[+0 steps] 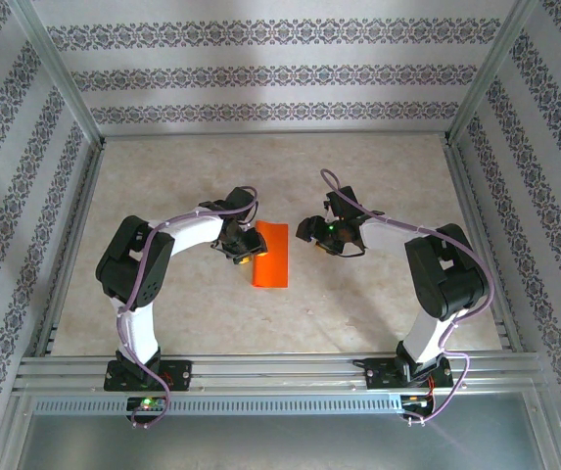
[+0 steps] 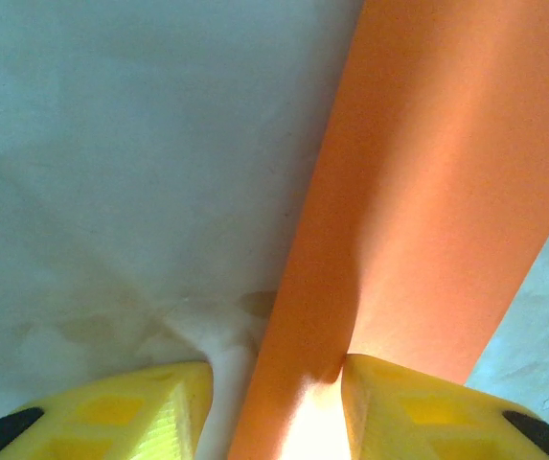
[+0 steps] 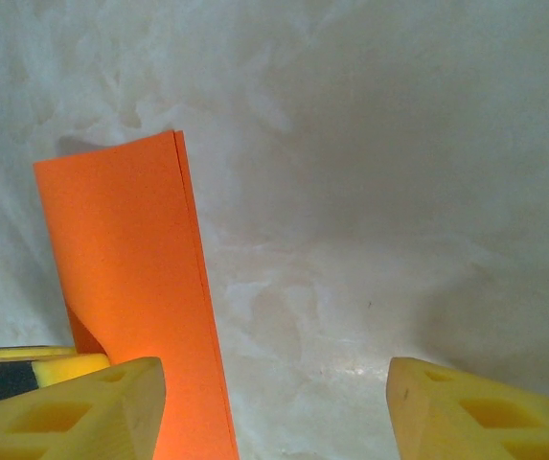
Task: Fold a paper plane with a square sheet of paper (pick it up from the middle)
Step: Hold the square sheet of paper at the center of the table.
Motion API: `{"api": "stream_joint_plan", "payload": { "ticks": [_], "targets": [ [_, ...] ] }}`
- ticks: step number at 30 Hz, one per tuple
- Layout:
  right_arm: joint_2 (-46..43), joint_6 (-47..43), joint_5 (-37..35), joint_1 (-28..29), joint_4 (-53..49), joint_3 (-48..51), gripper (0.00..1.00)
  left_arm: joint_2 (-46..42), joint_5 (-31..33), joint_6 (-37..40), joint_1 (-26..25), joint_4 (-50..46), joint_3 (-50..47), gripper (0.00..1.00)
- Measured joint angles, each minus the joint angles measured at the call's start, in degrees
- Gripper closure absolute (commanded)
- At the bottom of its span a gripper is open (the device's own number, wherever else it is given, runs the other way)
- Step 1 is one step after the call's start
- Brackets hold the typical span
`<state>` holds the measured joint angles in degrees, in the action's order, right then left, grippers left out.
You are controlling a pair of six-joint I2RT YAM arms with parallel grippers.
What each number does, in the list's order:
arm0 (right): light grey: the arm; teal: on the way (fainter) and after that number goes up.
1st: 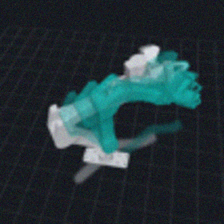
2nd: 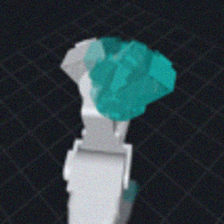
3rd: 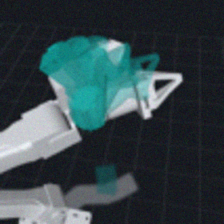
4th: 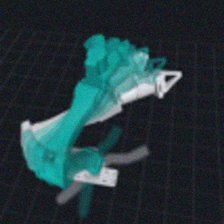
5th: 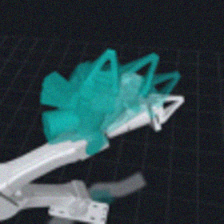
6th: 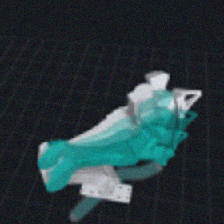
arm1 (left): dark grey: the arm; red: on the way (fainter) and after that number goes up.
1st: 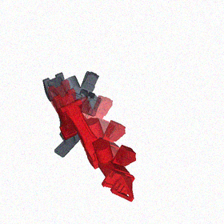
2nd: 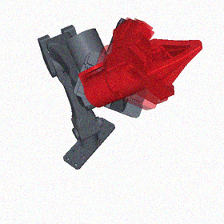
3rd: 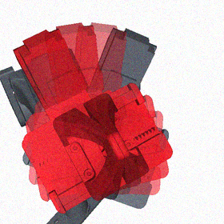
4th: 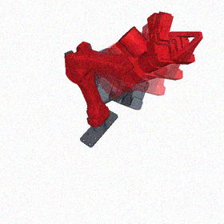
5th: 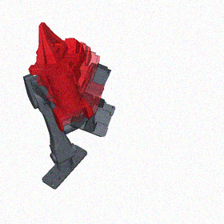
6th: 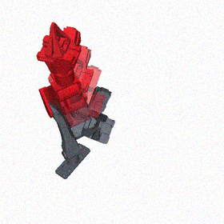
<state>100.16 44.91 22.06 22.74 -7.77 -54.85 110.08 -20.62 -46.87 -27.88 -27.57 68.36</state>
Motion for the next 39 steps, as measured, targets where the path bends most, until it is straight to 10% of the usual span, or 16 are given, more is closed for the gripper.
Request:
{"api": "stream_joint_plan", "payload": {
  "ticks": [28, 39],
  "targets": [
    [1.79, -0.28, 3.72, 3.06, 2.01, -0.85, 0.42, 1.46, 1.44, 0.70, -0.68, -2.71, 2.16, 0.56],
    [4.85, -1.36, 8.13, 6.03, 4.59, -2.78, 0.63, 1.60, 1.46, 0.35, -0.68, -2.95, 2.34, 0.56]
  ]
}}
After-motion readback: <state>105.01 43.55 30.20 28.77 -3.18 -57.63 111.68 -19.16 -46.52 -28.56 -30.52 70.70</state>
